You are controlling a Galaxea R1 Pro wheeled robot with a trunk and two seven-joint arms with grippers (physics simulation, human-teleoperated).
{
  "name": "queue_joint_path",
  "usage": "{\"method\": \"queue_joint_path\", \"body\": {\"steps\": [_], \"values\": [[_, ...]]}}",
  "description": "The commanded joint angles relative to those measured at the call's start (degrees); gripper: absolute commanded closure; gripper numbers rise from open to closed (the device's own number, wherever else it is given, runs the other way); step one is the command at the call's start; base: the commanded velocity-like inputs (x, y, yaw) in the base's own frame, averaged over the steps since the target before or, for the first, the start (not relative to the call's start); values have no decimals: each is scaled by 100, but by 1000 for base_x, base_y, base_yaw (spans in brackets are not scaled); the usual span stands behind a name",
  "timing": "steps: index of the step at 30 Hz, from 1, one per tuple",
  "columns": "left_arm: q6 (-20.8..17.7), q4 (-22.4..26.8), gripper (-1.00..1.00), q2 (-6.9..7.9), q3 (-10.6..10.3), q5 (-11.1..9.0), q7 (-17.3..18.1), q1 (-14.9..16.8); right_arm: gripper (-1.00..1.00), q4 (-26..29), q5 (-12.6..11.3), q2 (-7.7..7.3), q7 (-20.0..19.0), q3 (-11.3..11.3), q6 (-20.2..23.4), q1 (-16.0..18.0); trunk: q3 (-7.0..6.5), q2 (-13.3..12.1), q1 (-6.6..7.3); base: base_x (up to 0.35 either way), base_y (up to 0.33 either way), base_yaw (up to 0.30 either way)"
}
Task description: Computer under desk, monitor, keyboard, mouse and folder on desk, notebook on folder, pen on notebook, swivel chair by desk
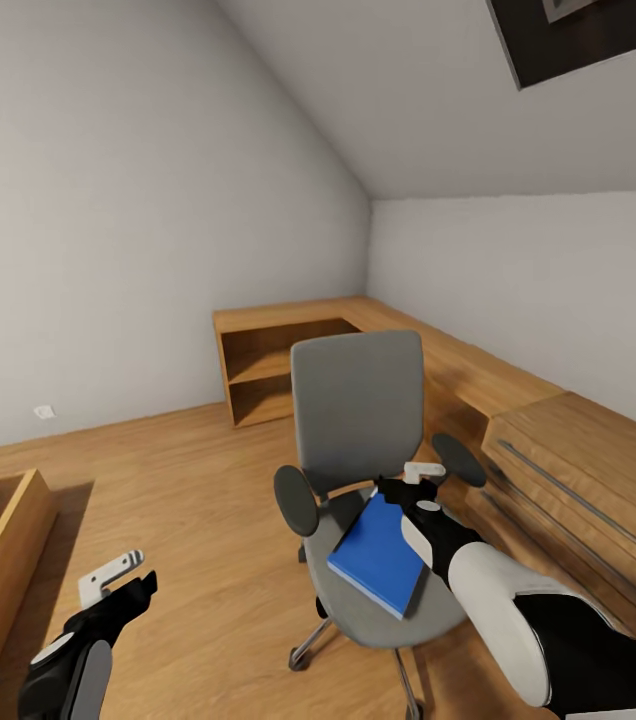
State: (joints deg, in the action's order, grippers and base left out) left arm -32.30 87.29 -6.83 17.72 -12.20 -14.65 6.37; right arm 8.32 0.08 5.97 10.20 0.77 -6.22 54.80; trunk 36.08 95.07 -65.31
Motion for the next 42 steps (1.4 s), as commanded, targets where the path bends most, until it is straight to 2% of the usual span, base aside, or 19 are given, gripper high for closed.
{"method": "queue_joint_path", "body": {"steps": [1, 7, 11, 15, 16, 18, 42], "values": [[-22, 7, -100, -3, 2, -61, -39, 4, -100, -6, 1, 2, 16, 7, -19, 5, 24, 45, -22, 0, 0, 0], [-22, 14, -100, -6, 17, -69, -48, 4, -100, -6, 0, 11, 17, 11, -11, 5, 132, 285, -154, 0, 0, 0], [-22, 10, -100, -63, 22, -69, -47, 4, -100, -6, 0, 3, 17, 11, -11, 5, 204, 446, -242, 0, 0, 0], [-22, 1, -100, -107, 41, -199, -47, 4, -100, -6, 0, 1, 17, 11, -11, 5, 275, 606, -330, 0, 0, 0], [-23, 9, -100, -109, 88, -283, -47, 4, -100, -6, 0, 0, 17, 11, -10, 5, 293, 646, -352, 184, 0, 0], [-30, 11, -100, -107, 95, -298, -45, 4, -100, -6, 0, 0, 17, 11, -10, 5, 329, 726, -396, 234, 0, 0], [-46, 126, -100, -91, 84, -309, -31, 4, -100, -14, 0, 0, 4, 3, -10, 5, 760, 1689, -923, 94, 0, 0]]}}
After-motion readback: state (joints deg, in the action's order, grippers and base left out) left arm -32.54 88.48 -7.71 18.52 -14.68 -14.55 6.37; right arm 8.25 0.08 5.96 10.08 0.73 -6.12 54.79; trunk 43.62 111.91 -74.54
